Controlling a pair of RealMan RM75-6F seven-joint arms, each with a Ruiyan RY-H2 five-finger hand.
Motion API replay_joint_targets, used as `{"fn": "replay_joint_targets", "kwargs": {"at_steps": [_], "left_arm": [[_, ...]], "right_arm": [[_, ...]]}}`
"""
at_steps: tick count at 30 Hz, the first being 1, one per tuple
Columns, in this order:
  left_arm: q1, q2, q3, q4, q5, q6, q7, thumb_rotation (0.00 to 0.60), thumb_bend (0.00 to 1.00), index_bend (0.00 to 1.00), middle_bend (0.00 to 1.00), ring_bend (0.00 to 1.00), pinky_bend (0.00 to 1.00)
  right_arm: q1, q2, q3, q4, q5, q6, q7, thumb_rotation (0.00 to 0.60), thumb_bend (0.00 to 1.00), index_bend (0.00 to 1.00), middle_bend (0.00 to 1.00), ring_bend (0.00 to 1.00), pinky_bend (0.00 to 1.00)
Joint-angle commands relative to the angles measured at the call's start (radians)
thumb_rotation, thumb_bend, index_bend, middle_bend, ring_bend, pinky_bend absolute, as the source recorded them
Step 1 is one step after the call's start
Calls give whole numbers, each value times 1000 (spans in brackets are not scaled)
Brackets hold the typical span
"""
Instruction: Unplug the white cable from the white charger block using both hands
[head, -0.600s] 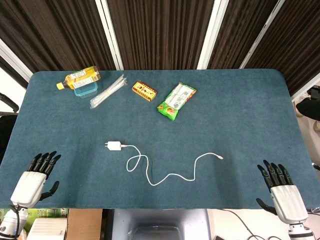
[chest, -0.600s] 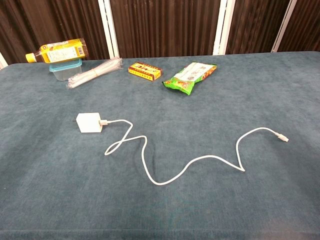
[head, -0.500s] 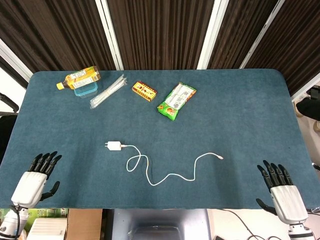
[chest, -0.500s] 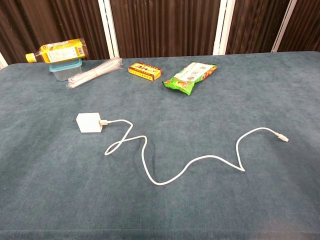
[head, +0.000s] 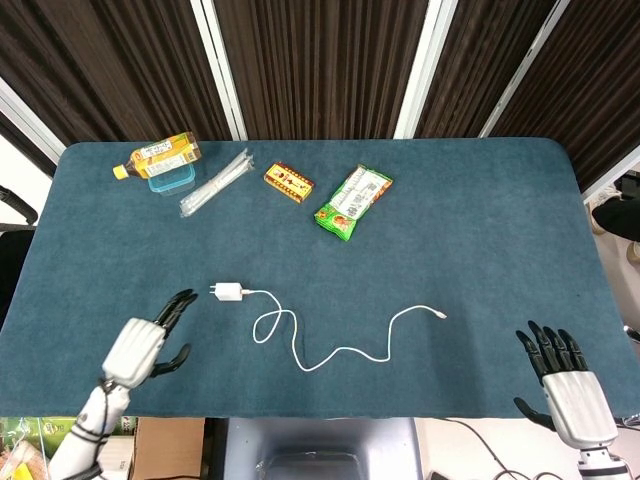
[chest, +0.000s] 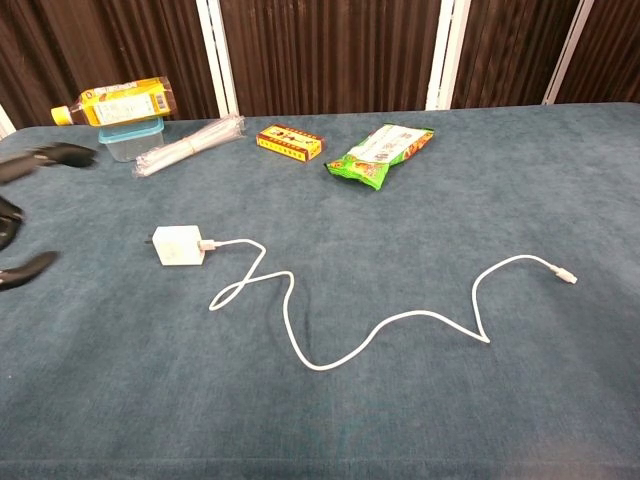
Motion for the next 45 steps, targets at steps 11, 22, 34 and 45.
{"fn": "replay_joint_targets", "kwargs": {"at_steps": [11,22,34,45], "left_arm": [[-231,-322,-175,285,-351,-257,349,600,439,135,110,985,1000],[-287,-417,-180,460,-402,-270,346,600,436,273,241,1000,1000],[-295,-443,-163,492,-399,-232,325,600,442,524,489,1000,1000],[-287,-456,-147,498,-368,-180,288,600,529,745,722,1000,1000]], "right_arm": [[19,-9,12,-6,45,-51,-25,600,302,0,0,0,0],[25,-8,16,-8,62,-60,-24,600,301,0,0,0,0],[24,-9,14,-10,59,-52,-24,600,302,0,0,0,0],[46,-38,10,10,23,-68,-8,600,302,0,0,0,0]]}}
